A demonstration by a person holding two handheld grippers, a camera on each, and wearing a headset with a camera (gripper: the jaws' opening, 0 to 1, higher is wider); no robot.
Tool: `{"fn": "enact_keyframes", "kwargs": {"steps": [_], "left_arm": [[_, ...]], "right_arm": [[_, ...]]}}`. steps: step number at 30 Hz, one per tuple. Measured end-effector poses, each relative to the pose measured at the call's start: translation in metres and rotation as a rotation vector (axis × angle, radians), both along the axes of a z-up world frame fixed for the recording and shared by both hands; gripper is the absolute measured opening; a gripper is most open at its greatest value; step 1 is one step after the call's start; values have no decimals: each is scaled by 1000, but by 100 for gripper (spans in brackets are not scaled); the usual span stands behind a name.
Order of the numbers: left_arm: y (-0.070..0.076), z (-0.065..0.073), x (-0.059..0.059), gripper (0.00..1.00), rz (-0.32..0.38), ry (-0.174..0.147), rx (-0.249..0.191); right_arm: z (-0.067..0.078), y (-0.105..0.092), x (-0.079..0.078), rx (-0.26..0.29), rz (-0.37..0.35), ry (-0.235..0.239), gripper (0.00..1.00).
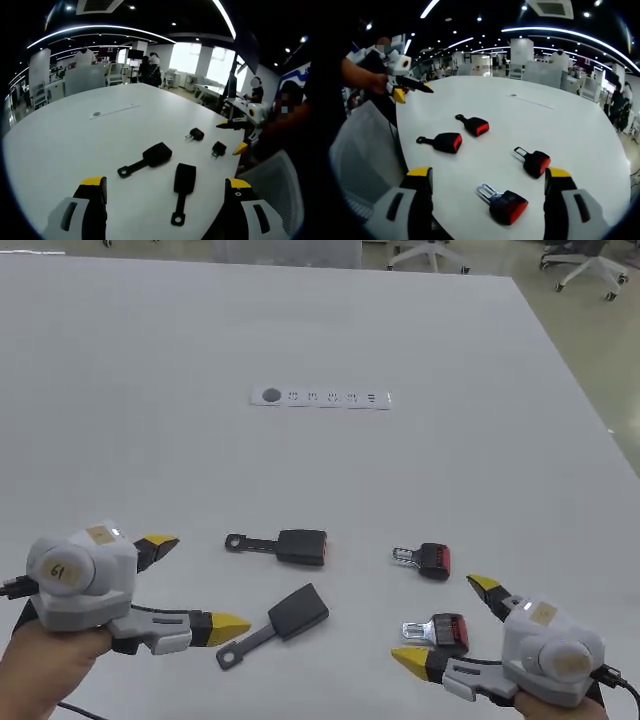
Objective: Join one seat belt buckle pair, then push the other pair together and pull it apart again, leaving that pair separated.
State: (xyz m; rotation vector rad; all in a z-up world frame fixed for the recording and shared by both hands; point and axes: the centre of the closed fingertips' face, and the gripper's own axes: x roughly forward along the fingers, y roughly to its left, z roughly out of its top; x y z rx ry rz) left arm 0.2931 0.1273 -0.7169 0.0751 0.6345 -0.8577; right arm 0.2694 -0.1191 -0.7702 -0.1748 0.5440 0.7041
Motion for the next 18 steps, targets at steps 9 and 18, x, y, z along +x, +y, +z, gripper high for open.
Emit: {"fn": "enact_keyframes", "kwargs": {"steps": [9, 18], "left_arm": [[1, 0, 0, 100, 2, 2, 4], [0, -1, -1, 100, 0, 2, 6]], "right_arm": [[-1, 2, -1, 4, 6, 4, 94], [-2, 3, -2, 6, 9, 6, 94]]}}
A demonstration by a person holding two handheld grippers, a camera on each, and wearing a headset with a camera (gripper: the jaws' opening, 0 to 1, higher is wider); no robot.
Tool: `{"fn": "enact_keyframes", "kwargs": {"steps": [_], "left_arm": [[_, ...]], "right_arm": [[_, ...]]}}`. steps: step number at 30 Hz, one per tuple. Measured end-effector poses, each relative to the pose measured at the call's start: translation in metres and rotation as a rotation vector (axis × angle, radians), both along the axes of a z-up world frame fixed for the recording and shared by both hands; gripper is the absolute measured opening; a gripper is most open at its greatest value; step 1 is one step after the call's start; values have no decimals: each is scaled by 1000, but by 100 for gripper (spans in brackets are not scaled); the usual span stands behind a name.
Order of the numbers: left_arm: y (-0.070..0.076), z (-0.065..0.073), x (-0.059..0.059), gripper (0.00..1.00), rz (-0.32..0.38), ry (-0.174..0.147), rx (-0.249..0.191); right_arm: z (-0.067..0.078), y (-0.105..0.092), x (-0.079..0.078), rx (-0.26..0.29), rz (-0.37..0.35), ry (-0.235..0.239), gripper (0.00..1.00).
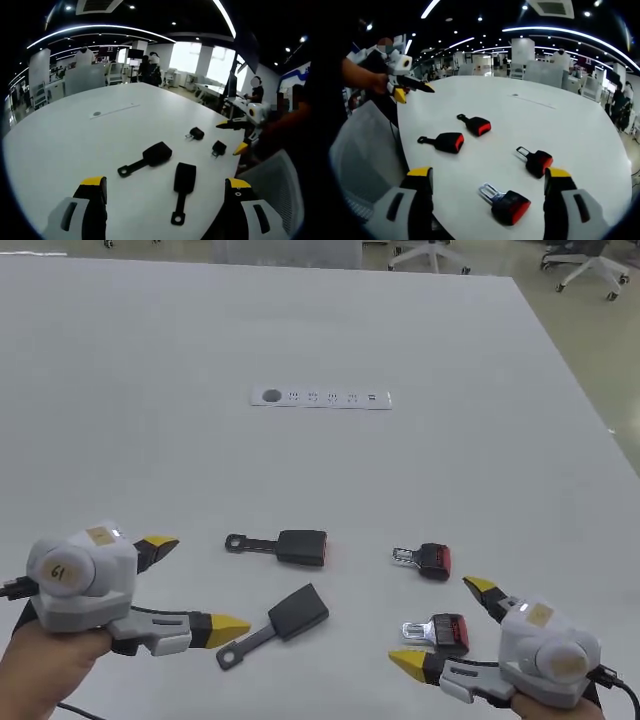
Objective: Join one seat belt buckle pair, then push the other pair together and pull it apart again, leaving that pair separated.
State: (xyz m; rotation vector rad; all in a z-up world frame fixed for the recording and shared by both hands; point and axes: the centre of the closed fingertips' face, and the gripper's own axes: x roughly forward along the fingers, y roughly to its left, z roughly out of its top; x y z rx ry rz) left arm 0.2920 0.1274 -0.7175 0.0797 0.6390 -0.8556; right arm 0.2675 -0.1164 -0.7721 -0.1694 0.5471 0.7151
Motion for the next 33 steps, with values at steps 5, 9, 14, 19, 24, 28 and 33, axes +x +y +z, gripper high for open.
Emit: {"fn": "enact_keyframes", "kwargs": {"steps": [5, 9, 14, 19, 24, 28, 33], "left_arm": [[-1, -1, -1, 100, -4, 1, 1], [-3, -2, -1, 100, -8, 1, 2], [-7, -6, -4, 100, -22, 8, 7], [-13, -9, -6, 100, -37, 20, 6], [-21, -15, -6, 100, -56, 31, 8], [-30, -25, -7, 100, -87, 48, 20], [-41, -36, -6, 100, -121, 53, 23]], "right_arm": [[0, 0, -1, 0, 3, 3, 93], [-2, -1, -3, 4, 8, 11, 93], [-4, -5, -4, -5, 17, 22, 93], [-7, -10, -5, -14, 28, 35, 92], [-11, -15, -5, -26, 41, 49, 91], [-14, -20, -5, -43, 56, 61, 91], [-16, -27, -5, -55, 71, 71, 90]]}}
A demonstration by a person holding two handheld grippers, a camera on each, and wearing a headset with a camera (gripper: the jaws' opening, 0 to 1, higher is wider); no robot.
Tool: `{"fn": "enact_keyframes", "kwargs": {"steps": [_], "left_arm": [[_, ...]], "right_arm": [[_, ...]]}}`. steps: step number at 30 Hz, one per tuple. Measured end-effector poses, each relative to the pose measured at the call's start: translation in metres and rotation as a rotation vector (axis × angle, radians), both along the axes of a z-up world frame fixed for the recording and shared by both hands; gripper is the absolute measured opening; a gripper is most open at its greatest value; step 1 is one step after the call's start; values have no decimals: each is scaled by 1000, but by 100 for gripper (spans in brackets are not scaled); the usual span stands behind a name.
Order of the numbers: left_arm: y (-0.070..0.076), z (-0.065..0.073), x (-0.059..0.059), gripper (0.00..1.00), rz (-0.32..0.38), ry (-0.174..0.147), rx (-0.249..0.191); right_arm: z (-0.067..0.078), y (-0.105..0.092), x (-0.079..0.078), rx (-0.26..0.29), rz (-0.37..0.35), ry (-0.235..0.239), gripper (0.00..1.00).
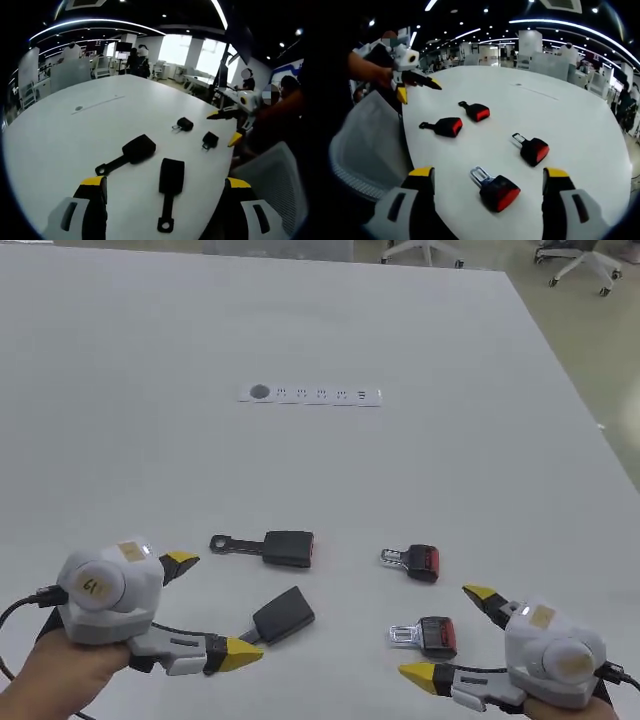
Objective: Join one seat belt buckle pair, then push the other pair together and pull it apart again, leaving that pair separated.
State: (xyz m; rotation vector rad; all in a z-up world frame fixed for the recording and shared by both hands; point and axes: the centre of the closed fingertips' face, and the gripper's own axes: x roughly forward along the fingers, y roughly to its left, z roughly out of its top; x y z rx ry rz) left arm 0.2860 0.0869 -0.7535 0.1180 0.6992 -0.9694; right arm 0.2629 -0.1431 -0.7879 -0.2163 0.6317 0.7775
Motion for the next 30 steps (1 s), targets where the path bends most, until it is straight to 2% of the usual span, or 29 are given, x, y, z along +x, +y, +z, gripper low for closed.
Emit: {"fn": "enact_keyframes", "kwargs": {"steps": [8, 10, 15, 20, 22, 26, 28, 30], "left_arm": [[-18, -14, -7, 98, -78, 20, 21], [-21, -21, -9, 98, -105, 28, 44], [-34, -31, -13, 97, -149, 49, 57], [-41, -46, -14, 93, -170, 81, 84], [-44, -51, -15, 91, -183, 85, 110], [-48, -59, -15, 87, -185, 101, 132], [-49, -64, -13, 86, -185, 103, 138], [-50, -66, -13, 84, -181, 119, 137]], "right_arm": [[-8, -8, -1, -37, 48, 30, 87], [-11, -9, -1, -39, 55, 40, 86], [-15, -10, 0, -45, 77, 54, 86], [-24, -11, -2, -60, 110, 78, 85], [-26, -11, -3, -72, 130, 84, 85], [-29, -12, -3, -83, 152, 93, 84], [-30, -13, -3, -86, 163, 102, 83], [-33, -13, -3, -92, 180, 112, 81]]}}
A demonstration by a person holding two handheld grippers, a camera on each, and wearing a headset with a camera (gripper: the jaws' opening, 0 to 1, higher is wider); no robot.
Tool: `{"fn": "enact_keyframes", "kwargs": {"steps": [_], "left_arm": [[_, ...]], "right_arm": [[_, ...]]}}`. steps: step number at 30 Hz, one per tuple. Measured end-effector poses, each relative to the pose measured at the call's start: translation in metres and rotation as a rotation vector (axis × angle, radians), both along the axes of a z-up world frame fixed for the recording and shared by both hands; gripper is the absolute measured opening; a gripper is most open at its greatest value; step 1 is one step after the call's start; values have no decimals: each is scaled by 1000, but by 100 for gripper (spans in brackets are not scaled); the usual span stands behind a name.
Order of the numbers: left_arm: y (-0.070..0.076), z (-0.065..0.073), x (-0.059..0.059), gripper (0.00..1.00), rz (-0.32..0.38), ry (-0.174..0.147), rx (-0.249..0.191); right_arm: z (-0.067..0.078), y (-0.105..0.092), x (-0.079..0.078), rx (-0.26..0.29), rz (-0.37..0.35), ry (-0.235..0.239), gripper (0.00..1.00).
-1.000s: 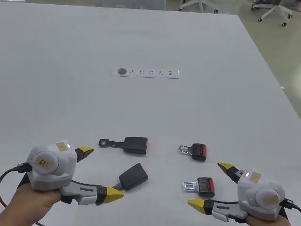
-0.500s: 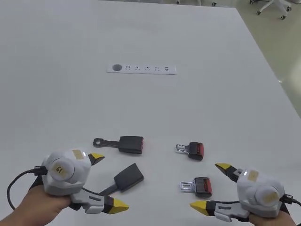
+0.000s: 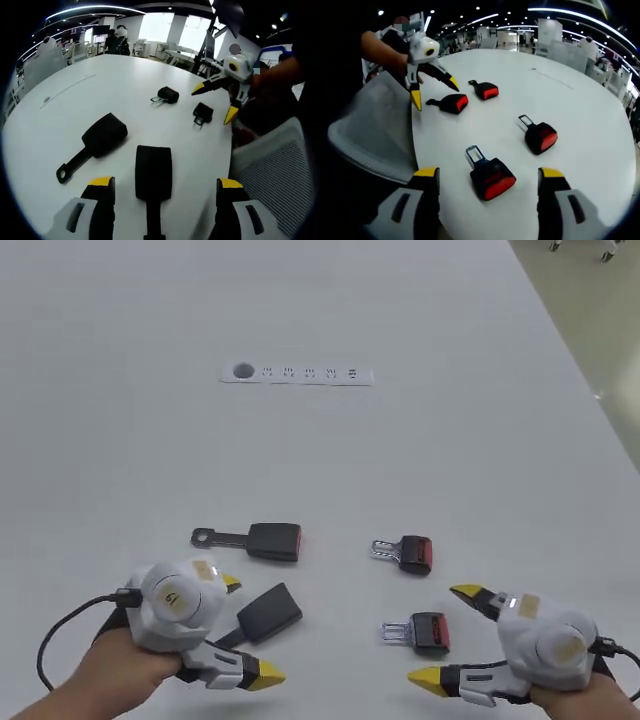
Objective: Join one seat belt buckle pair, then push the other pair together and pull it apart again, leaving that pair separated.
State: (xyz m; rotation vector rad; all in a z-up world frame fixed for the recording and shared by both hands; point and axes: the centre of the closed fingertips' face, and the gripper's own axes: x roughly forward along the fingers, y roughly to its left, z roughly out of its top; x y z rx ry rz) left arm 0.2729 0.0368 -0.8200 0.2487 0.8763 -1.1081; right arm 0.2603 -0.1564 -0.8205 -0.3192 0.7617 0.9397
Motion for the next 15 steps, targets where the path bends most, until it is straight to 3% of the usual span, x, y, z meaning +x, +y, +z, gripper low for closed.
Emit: {"fn": "enact_keyframes", "kwargs": {"steps": [9, 11, 14, 15], "left_arm": [[-6, -10, 0, 77, -16, 12, 18], [-7, -11, 2, 76, -20, -5, 27], [-10, -14, 1, 71, -26, -3, 31], [-12, -14, 2, 69, -38, -21, 27]], "right_arm": [[-8, 0, -3, -44, 110, 41, 74], [-10, 0, -6, -63, 144, 53, 69], [-11, 0, -7, -83, 193, 65, 65], [-11, 0, -7, -85, 198, 66, 64]]}}
